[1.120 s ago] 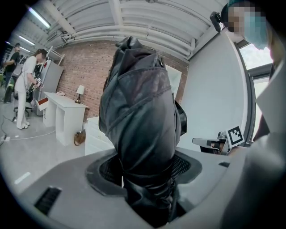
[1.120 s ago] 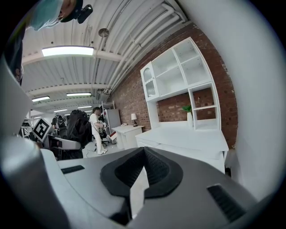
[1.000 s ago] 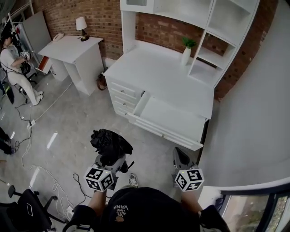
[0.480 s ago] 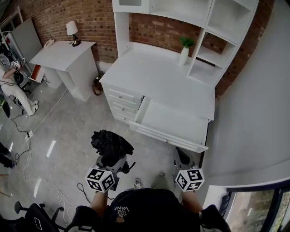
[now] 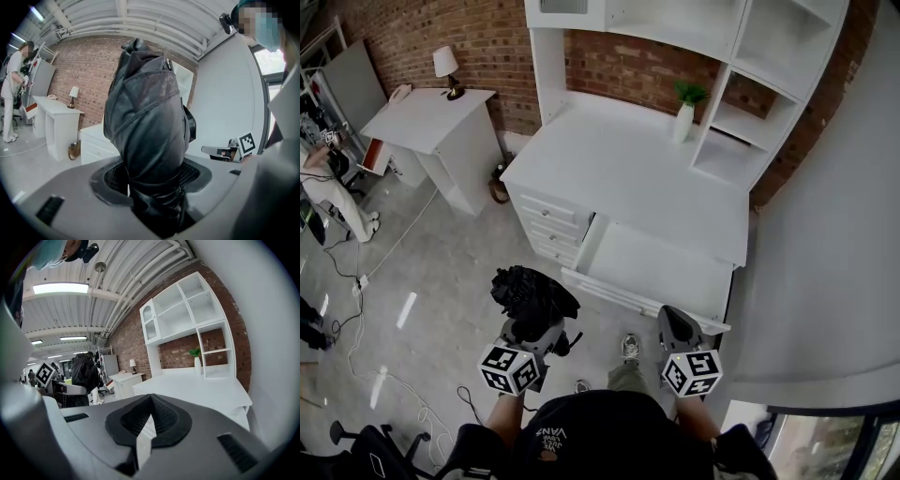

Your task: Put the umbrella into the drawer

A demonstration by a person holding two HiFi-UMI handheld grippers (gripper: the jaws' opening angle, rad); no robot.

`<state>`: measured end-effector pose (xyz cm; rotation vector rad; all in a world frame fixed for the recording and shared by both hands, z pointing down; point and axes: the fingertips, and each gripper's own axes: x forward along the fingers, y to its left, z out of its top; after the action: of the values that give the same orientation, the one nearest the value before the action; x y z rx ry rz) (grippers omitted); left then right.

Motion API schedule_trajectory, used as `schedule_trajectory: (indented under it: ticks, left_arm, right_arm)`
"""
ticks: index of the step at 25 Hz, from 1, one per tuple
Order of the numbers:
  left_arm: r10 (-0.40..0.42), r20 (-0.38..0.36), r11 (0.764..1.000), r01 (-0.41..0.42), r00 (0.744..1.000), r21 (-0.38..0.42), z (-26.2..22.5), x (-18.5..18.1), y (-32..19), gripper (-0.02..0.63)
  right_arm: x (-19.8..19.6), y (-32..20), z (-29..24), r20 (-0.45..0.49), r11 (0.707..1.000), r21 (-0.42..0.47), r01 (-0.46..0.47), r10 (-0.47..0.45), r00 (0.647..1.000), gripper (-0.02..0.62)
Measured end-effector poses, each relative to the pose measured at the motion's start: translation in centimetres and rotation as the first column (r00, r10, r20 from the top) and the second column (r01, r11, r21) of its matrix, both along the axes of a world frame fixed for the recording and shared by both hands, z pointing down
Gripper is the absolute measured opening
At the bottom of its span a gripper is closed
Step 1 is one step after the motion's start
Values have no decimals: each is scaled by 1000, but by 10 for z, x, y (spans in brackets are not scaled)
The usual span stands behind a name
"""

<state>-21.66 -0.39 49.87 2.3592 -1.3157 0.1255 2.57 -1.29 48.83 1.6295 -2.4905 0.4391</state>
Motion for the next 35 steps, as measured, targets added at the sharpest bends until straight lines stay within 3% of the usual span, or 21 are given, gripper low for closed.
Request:
schedule_trajectory:
  ticks: [15, 22, 28, 35]
  left_arm:
    - [45, 60, 998, -47, 997, 45, -2, 81, -142, 272]
    - [117, 149, 992, -123, 982, 30, 16, 121, -202, 272]
    - [226, 267, 974, -222, 937, -43, 52, 160, -232, 272]
    - [357, 400, 934, -322, 844, -155, 103, 199, -248, 272]
  right_arm:
    - [49, -120, 9, 4, 998, -16, 66, -66, 998, -8]
    - [77, -148, 16, 8, 998, -23, 53, -52, 999, -7]
    - [105, -162, 26, 12, 999, -46, 19, -18, 1000, -7]
    - [131, -169, 38, 7, 998, -65, -1, 1, 1000, -8]
